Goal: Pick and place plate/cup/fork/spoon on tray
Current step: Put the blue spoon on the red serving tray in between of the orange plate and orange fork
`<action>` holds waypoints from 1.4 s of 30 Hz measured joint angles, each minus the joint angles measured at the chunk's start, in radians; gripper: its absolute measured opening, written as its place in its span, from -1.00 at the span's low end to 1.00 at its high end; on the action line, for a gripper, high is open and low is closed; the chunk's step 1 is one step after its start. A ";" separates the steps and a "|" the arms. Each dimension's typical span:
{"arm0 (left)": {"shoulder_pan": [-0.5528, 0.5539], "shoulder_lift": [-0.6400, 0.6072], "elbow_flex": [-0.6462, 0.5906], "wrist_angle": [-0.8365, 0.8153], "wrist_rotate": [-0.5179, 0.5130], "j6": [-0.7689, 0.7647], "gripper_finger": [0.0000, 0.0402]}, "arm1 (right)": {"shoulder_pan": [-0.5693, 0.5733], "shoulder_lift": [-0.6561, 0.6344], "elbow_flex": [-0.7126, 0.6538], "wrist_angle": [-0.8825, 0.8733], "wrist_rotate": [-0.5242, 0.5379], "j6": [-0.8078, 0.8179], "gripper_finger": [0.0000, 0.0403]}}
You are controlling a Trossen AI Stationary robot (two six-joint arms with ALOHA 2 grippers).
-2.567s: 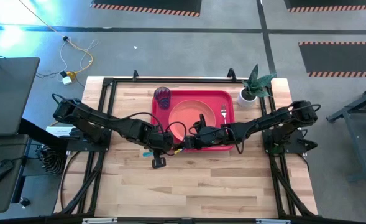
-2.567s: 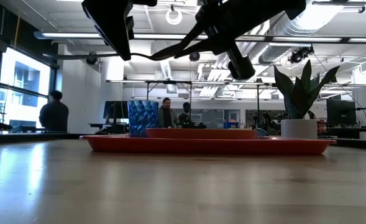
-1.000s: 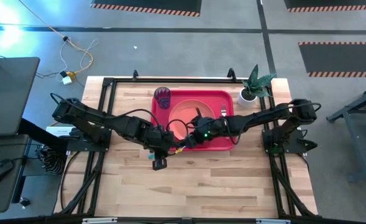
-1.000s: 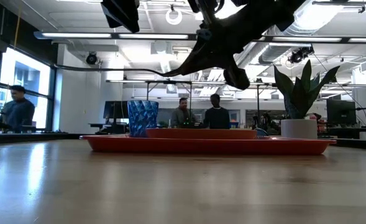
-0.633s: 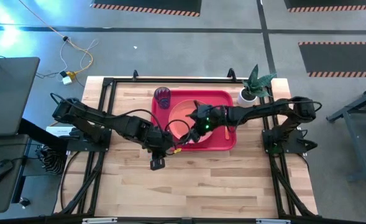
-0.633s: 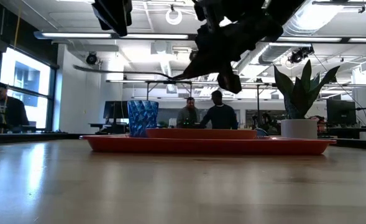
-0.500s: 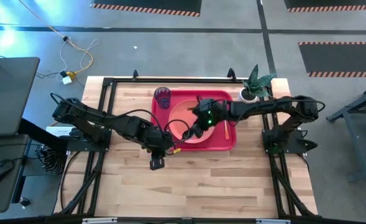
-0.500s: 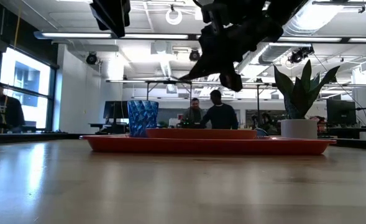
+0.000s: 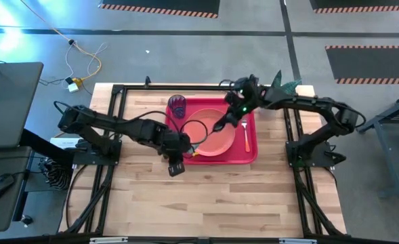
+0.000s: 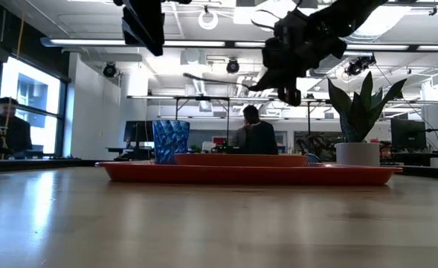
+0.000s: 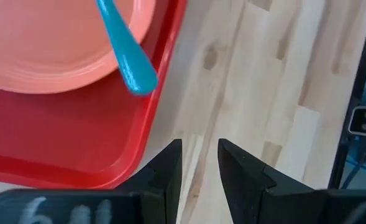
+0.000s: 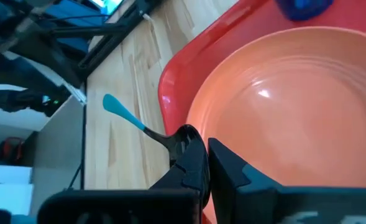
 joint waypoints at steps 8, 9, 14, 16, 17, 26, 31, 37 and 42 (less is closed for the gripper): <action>0.051 0.000 0.000 0.000 0.000 -0.001 -0.54 | -0.186 -0.025 0.000 -0.062 -0.176 -0.145 -1.00; 0.057 0.000 0.000 0.000 0.000 -0.001 -0.54 | -0.204 -0.027 0.000 -0.059 -0.180 -0.160 -1.00; 0.081 0.000 0.000 0.000 0.000 -0.001 -0.54 | -0.277 -0.031 0.031 -0.126 -0.185 -0.261 -1.00; 0.090 0.000 0.000 0.001 0.000 -0.001 -0.54 | -0.294 -0.031 0.072 -0.182 -0.174 -0.336 -1.00; 0.094 0.000 0.000 0.000 0.000 -0.001 -0.54 | -0.303 -0.031 0.094 -0.219 -0.166 -0.380 -1.00; 0.133 0.000 0.000 0.001 -0.005 -0.001 -0.54 | -0.387 -0.030 0.329 -0.559 -0.065 -0.767 -1.00; 0.144 0.000 0.000 0.001 -0.005 -0.001 -0.54 | -0.445 -0.017 0.424 -0.681 -0.063 -0.880 -1.00; 0.147 0.000 0.000 0.002 -0.005 -0.001 -0.54 | -0.483 0.069 0.520 -0.831 -0.061 -1.015 -1.00; 0.147 0.000 0.000 0.001 -0.005 0.000 -0.54 | -0.483 0.182 0.630 -1.057 -0.062 -1.183 -1.00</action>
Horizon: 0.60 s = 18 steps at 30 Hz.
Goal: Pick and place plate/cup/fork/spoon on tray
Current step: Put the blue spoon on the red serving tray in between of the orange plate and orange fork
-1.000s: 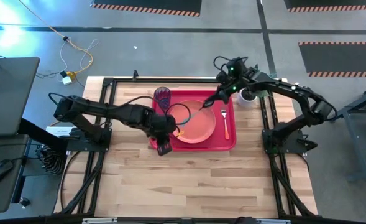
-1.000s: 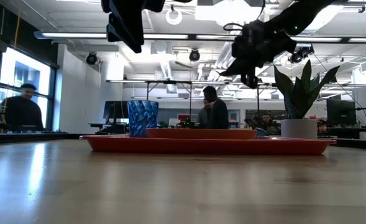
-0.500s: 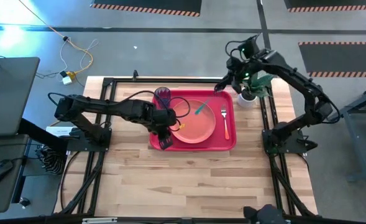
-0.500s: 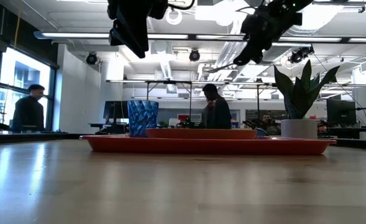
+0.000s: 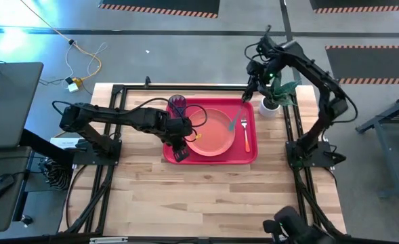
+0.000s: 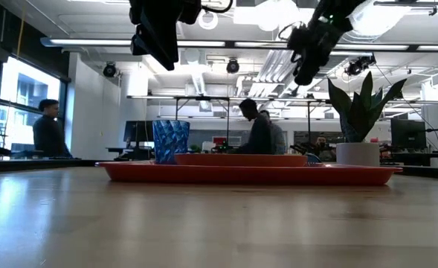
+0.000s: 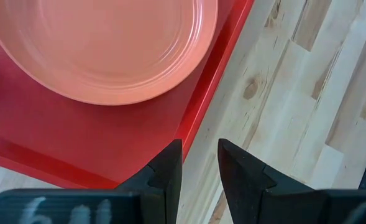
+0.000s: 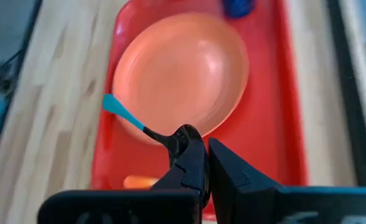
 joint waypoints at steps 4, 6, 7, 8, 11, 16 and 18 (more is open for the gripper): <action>0.000 0.000 0.000 0.000 0.000 0.000 -0.54 | 0.001 0.076 0.041 -0.057 0.001 -0.046 -1.00; 0.000 0.000 0.000 0.000 -0.006 0.000 -0.54 | 0.001 0.108 0.046 -0.085 0.001 -0.068 -1.00; 0.000 0.000 0.000 0.000 -0.008 0.000 -0.54 | 0.001 0.126 0.045 -0.107 0.002 -0.082 -1.00; 0.000 0.000 0.000 0.000 -0.010 0.000 -0.54 | 0.001 0.143 0.044 -0.129 0.005 -0.090 -1.00; 0.000 0.000 0.000 0.000 -0.010 0.000 -0.54 | 0.004 0.179 0.043 -0.172 0.007 -0.106 -1.00; 0.000 0.000 0.000 0.000 -0.010 0.001 -0.54 | 0.031 0.201 0.043 -0.179 0.075 -0.140 -1.00; 0.000 0.000 0.000 0.000 -0.010 0.001 -0.54 | 0.049 0.206 0.043 -0.180 0.116 -0.144 -1.00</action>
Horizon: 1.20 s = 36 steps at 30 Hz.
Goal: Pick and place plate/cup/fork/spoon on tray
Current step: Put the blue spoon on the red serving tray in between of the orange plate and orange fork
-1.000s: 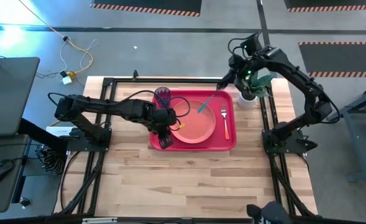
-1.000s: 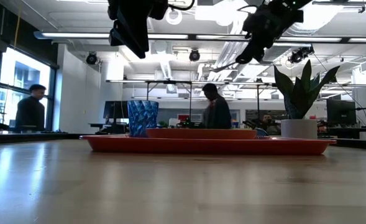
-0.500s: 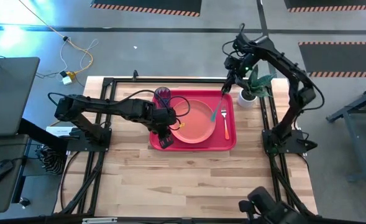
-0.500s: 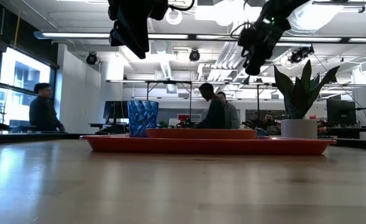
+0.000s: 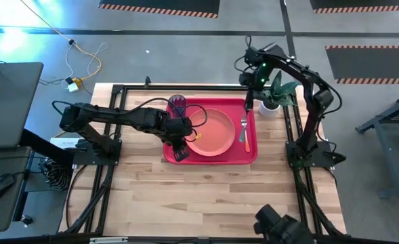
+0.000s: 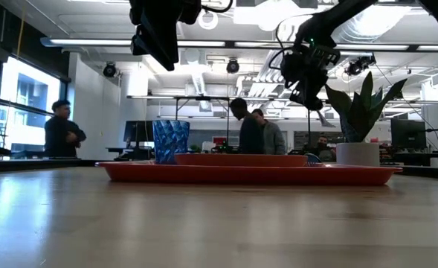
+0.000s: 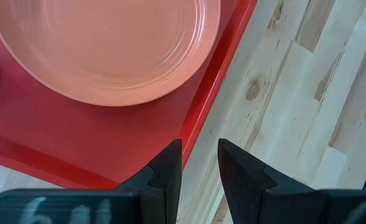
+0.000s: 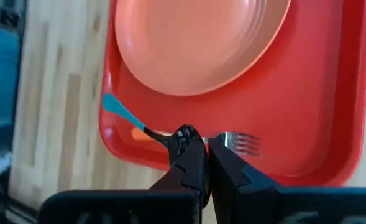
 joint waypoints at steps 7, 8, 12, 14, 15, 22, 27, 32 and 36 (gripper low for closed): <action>0.000 0.000 0.000 0.000 0.000 0.000 -0.54 | 0.067 0.003 0.000 0.000 0.075 -0.046 -1.00; 0.000 0.000 0.000 0.000 -0.002 0.000 -0.54 | 0.074 0.003 0.000 0.000 0.075 -0.047 -1.00; 0.000 0.000 0.000 0.000 -0.004 0.022 -0.54 | 0.102 0.003 0.000 0.000 0.075 -0.048 -1.00; 0.000 0.000 0.000 0.000 -0.004 0.034 -0.54 | 0.111 0.003 0.000 0.001 0.075 -0.048 -1.00; 0.000 0.000 0.000 0.000 -0.004 0.036 -0.54 | 0.115 0.003 0.000 0.006 0.075 -0.049 -1.00; 0.000 0.000 0.000 0.000 -0.004 0.036 -0.54 | 0.129 0.024 0.000 0.055 0.075 -0.063 -1.00; 0.000 0.000 0.000 0.000 -0.004 0.036 -0.54 | 0.128 0.085 -0.001 0.050 0.071 -0.067 -1.00; 0.000 0.000 0.000 0.000 -0.004 0.035 -0.54 | 0.128 0.134 -0.001 0.057 0.060 -0.090 -1.00; 0.000 0.000 0.000 -0.001 -0.004 0.035 -0.54 | 0.128 0.172 -0.001 0.061 0.055 -0.101 -1.00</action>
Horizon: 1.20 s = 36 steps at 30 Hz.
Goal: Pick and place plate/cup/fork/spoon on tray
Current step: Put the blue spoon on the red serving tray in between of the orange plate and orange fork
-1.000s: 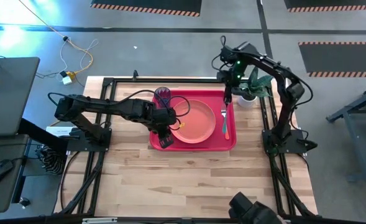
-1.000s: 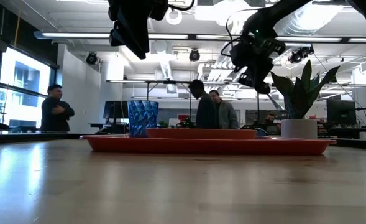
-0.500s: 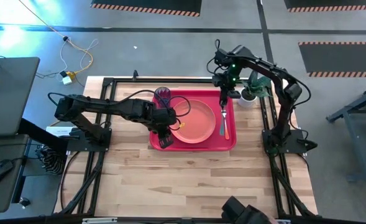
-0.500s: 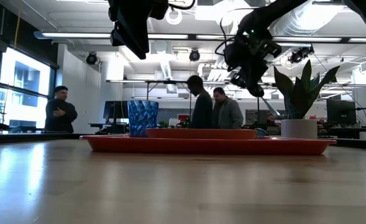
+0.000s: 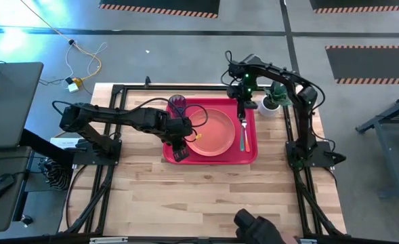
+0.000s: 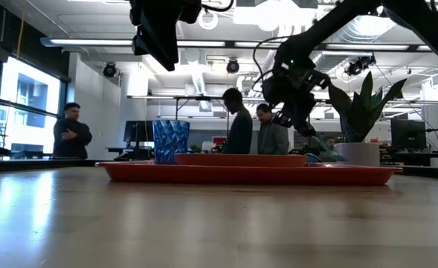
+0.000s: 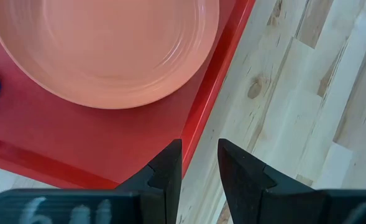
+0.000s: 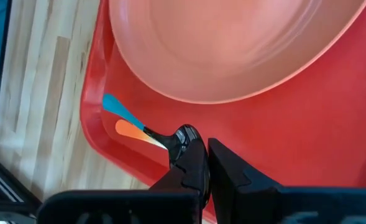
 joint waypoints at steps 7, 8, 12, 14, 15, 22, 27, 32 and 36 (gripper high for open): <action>0.003 0.000 0.000 0.000 0.000 0.000 -0.54 | 0.000 0.063 0.000 0.014 -0.036 -0.026 -1.00; 0.003 0.000 0.000 0.000 0.000 0.000 -0.54 | 0.000 0.072 0.000 0.015 -0.044 -0.025 -1.00; 0.003 0.000 0.000 0.000 0.000 -0.001 -0.54 | 0.000 0.103 0.000 0.018 -0.042 -0.026 -1.00; 0.003 0.000 0.000 -0.001 0.000 -0.001 -0.54 | 0.000 0.121 0.000 0.024 -0.045 -0.026 -1.00; 0.003 0.000 0.000 -0.001 0.000 -0.001 -0.54 | 0.000 0.129 0.000 0.025 -0.045 -0.026 -1.00; 0.003 0.000 0.000 -0.001 0.000 -0.001 -0.54 | -0.007 0.161 0.000 0.054 -0.045 -0.026 -1.00; 0.004 0.000 0.000 -0.002 0.000 -0.001 -0.54 | -0.021 0.161 0.000 0.095 -0.045 -0.026 -1.00; 0.005 0.000 0.000 -0.003 0.000 -0.001 -0.54 | -0.031 0.161 0.000 0.105 -0.041 -0.028 -1.00; 0.013 0.000 0.000 -0.004 0.000 -0.001 -0.54 | -0.029 0.173 0.000 0.107 -0.036 -0.042 -1.00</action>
